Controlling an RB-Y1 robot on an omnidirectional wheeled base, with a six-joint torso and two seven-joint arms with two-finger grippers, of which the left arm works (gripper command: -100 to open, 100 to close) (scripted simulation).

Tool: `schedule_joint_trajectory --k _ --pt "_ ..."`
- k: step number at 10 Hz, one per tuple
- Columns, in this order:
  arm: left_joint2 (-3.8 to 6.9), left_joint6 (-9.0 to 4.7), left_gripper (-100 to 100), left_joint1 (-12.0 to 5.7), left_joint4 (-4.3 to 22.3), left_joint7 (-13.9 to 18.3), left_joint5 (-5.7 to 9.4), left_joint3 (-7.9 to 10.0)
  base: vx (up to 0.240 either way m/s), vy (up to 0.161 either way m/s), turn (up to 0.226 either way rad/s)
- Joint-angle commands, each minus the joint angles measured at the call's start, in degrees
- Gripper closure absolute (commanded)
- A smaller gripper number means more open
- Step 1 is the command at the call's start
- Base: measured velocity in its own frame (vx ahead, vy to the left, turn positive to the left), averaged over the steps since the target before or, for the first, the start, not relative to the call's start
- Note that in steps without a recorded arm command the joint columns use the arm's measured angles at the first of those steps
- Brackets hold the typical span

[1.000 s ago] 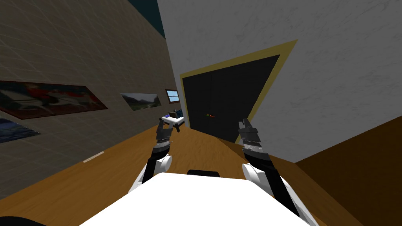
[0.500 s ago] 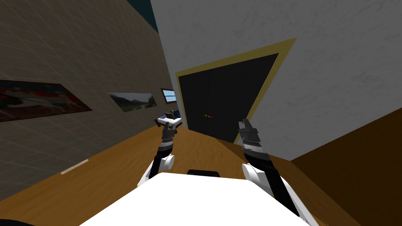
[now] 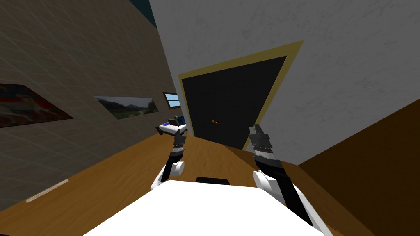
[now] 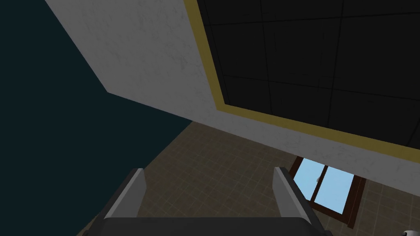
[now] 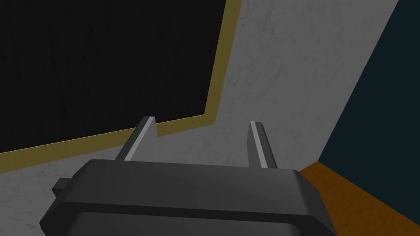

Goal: Pull the door open

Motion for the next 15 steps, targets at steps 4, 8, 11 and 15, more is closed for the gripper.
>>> schedule_joint_trajectory --k 4,8,11,15 --pt "1.03 -1.2 -100 -2.92 7.6 0.7 0.95 -0.59 0.076 -0.024 -0.072" --pt "1.52 -1.73 -100 -4.49 12.4 1.1 1.45 -0.99 0.068 -0.016 -0.057" --pt "2.02 -2.28 -100 -6.1 16.6 1.4 1.96 -1.39 0.073 -0.02 -0.061" --pt "2.77 -3.11 -100 -8.52 22.7 2.0 2.73 -2.01 0.071 -0.013 -0.068"
